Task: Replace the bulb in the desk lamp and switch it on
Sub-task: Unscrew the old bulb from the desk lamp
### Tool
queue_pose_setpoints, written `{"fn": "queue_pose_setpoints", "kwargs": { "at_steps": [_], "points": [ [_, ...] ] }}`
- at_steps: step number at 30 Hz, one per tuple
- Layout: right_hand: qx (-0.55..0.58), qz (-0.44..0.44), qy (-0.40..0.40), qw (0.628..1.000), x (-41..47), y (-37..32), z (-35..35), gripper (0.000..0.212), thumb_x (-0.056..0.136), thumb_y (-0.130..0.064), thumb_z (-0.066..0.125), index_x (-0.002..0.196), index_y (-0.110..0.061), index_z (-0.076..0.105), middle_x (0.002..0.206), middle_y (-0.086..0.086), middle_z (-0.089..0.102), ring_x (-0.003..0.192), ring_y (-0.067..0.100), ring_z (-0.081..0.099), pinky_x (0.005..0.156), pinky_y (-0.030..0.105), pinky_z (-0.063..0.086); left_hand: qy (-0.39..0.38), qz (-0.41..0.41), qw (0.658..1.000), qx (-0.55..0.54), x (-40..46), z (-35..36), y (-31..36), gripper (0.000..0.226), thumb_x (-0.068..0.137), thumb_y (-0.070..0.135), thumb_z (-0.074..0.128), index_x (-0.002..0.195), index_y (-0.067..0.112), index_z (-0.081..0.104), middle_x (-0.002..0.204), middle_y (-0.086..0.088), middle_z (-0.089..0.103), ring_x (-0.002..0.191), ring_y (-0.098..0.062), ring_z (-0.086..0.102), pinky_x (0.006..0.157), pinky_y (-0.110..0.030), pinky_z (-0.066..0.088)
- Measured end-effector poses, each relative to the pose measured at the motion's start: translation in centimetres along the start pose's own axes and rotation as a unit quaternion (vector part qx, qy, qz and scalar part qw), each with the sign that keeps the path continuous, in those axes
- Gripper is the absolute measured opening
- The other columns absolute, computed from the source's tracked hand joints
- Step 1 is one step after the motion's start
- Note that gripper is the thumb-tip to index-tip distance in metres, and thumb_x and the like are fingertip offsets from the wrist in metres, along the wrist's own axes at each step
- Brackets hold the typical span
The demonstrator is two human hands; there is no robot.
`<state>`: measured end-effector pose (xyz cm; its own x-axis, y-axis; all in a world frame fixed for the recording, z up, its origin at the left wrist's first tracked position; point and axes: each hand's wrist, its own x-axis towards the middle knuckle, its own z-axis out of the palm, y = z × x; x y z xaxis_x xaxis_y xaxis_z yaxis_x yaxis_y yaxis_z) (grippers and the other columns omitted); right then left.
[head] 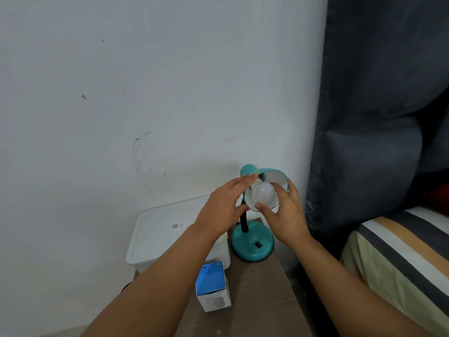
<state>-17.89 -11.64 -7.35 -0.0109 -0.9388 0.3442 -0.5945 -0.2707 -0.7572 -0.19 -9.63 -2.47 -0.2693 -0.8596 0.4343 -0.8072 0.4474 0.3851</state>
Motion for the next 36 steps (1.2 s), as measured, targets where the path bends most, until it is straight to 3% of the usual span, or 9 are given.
{"fn": "queue_pose_setpoints", "kwargs": {
  "at_steps": [8, 11, 13, 18, 21, 24, 27, 29, 36],
  "points": [
    [0.013, 0.034, 0.014, 0.999, 0.0, -0.2, -0.2, 0.088, 0.064, -0.075, 0.066, 0.134, -0.027, 0.044, 0.15, 0.001, 0.034, 0.131, 0.026, 0.043, 0.1, 0.051, 0.047, 0.0, -0.002, 1.0, 0.004, -0.1, 0.3, 0.1, 0.085, 0.086, 0.015, 0.076, 0.152, 0.043, 0.031, 0.152, 0.003, 0.047, 0.131, -0.018, 0.052, 0.106, -0.04, 0.049],
    [-0.011, 0.047, 0.026, 0.998, 0.0, -0.3, -0.1, 0.082, 0.062, -0.082, 0.059, 0.125, -0.03, 0.053, 0.147, 0.0, 0.039, 0.129, 0.025, 0.045, 0.096, 0.051, 0.049, 0.0, 0.003, 1.0, -0.002, -0.1, 0.3, 0.2, 0.084, 0.087, 0.015, 0.076, 0.152, 0.044, 0.031, 0.152, 0.003, 0.047, 0.132, -0.017, 0.051, 0.106, -0.039, 0.049],
    [-0.038, 0.033, 0.028, 0.998, -0.1, -0.4, -0.2, 0.075, 0.071, -0.075, 0.06, 0.129, -0.029, 0.053, 0.153, 0.004, 0.034, 0.136, 0.028, 0.037, 0.102, 0.055, 0.044, 0.002, 0.003, 1.0, -0.005, 0.0, 0.2, 0.2, 0.084, 0.086, 0.014, 0.076, 0.152, 0.043, 0.032, 0.152, 0.003, 0.047, 0.132, -0.016, 0.051, 0.106, -0.038, 0.049],
    [-0.059, -0.02, 0.04, 0.997, -0.4, -0.8, -0.4, 0.066, 0.084, -0.029, 0.075, 0.139, -0.038, 0.039, 0.162, 0.005, 0.014, 0.147, 0.032, 0.019, 0.111, 0.056, 0.03, 0.0, 0.006, 1.0, -0.001, 0.0, 0.2, 0.1, 0.088, 0.084, 0.012, 0.078, 0.152, 0.043, 0.032, 0.151, 0.004, 0.049, 0.129, -0.016, 0.054, 0.105, -0.037, 0.05],
    [0.038, -0.028, 0.024, 0.999, -0.5, -0.8, -0.5, 0.074, 0.08, -0.014, 0.076, 0.14, -0.036, 0.039, 0.163, 0.001, 0.008, 0.145, 0.027, 0.025, 0.109, 0.035, 0.031, 0.005, 0.005, 1.0, -0.002, 0.0, 0.2, 0.0, 0.087, 0.084, 0.012, 0.078, 0.152, 0.043, 0.033, 0.15, 0.003, 0.049, 0.129, -0.016, 0.054, 0.104, -0.037, 0.05],
    [0.081, 0.003, 0.005, 0.997, -0.6, -0.8, -0.7, 0.08, 0.077, -0.027, 0.079, 0.143, -0.028, 0.034, 0.164, -0.002, 0.004, 0.145, 0.02, 0.023, 0.103, 0.026, 0.029, 0.003, 0.003, 1.0, -0.002, 0.1, 0.2, -0.1, 0.087, 0.084, 0.014, 0.078, 0.152, 0.045, 0.032, 0.15, 0.005, 0.049, 0.129, -0.015, 0.053, 0.104, -0.037, 0.05],
    [0.072, 0.062, 0.012, 0.995, -0.5, -1.0, -0.8, 0.083, 0.073, -0.055, 0.076, 0.141, -0.025, 0.04, 0.164, 0.003, 0.009, 0.146, 0.023, 0.023, 0.109, 0.036, 0.032, 0.0, 0.003, 1.0, -0.002, 0.1, 0.3, 0.0, 0.086, 0.085, 0.015, 0.077, 0.152, 0.045, 0.031, 0.151, 0.006, 0.047, 0.132, -0.014, 0.051, 0.105, -0.037, 0.049],
    [0.061, 0.079, 0.01, 0.995, -0.4, -1.1, -0.9, 0.076, 0.072, -0.06, 0.074, 0.135, -0.027, 0.048, 0.163, 0.007, 0.012, 0.145, 0.027, 0.027, 0.11, 0.041, 0.034, 0.0, 0.004, 1.0, -0.001, 0.1, 0.4, 0.0, 0.085, 0.086, 0.016, 0.077, 0.152, 0.045, 0.031, 0.152, 0.006, 0.047, 0.132, -0.015, 0.051, 0.105, -0.038, 0.05],
    [0.047, -0.015, 0.007, 0.999, -0.1, -0.6, -0.7, 0.073, 0.078, -0.02, 0.077, 0.136, -0.042, 0.039, 0.164, 0.003, 0.006, 0.15, 0.031, 0.006, 0.117, 0.053, 0.024, 0.001, 0.007, 1.0, -0.001, 0.0, 0.2, 0.1, 0.088, 0.084, 0.013, 0.078, 0.152, 0.043, 0.032, 0.15, 0.003, 0.049, 0.129, -0.017, 0.053, 0.104, -0.038, 0.05]
  ]
}}
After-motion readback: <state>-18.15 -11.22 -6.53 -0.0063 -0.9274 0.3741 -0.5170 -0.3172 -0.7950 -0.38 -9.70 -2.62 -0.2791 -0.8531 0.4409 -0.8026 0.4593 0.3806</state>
